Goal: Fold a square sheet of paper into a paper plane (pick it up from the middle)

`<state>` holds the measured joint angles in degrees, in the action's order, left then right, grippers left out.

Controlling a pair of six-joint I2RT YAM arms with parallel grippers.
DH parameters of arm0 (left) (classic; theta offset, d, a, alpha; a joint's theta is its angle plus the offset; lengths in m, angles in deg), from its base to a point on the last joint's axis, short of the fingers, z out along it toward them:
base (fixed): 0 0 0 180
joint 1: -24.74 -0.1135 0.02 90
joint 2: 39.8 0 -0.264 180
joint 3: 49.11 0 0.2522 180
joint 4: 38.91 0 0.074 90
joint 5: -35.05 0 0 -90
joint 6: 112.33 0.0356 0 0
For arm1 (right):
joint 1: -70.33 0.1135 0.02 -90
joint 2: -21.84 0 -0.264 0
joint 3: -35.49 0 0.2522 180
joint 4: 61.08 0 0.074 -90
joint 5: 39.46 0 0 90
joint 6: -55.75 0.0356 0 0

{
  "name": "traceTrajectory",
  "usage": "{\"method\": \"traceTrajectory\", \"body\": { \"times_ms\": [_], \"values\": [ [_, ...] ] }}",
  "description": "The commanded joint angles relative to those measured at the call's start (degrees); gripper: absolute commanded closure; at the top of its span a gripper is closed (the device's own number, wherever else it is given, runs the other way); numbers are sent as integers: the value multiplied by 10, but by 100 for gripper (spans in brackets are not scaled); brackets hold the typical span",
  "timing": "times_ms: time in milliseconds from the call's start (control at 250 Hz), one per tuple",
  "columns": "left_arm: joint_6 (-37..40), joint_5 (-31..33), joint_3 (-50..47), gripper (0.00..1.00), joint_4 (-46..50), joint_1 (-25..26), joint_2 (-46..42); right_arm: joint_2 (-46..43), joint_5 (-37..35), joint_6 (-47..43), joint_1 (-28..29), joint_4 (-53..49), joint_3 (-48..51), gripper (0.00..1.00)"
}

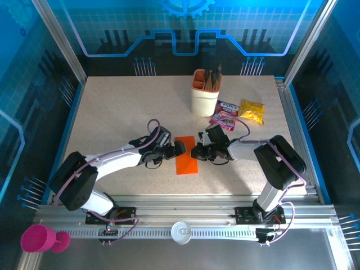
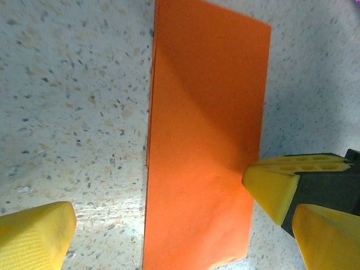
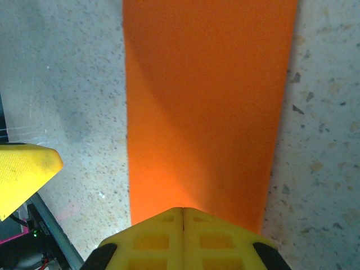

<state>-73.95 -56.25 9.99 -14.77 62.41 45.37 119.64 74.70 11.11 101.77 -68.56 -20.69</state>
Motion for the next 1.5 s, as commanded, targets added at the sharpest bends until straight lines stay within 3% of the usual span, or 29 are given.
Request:
{"method": "traceTrajectory", "body": {
  "times_ms": [0,1178,1326,1498],
  "values": [
    [21,-41,30,0,-19,3,24,24,19,-1,-8,21,17,100],
    [31,-81,84,0,-59,10,132,64,50,-8,-42,49,53,100],
    [29,-32,69,0,-32,13,98,62,49,-11,-44,48,55,100],
    [33,-38,101,0,-22,20,122,75,57,-9,-44,57,55,100]
  ]
}}
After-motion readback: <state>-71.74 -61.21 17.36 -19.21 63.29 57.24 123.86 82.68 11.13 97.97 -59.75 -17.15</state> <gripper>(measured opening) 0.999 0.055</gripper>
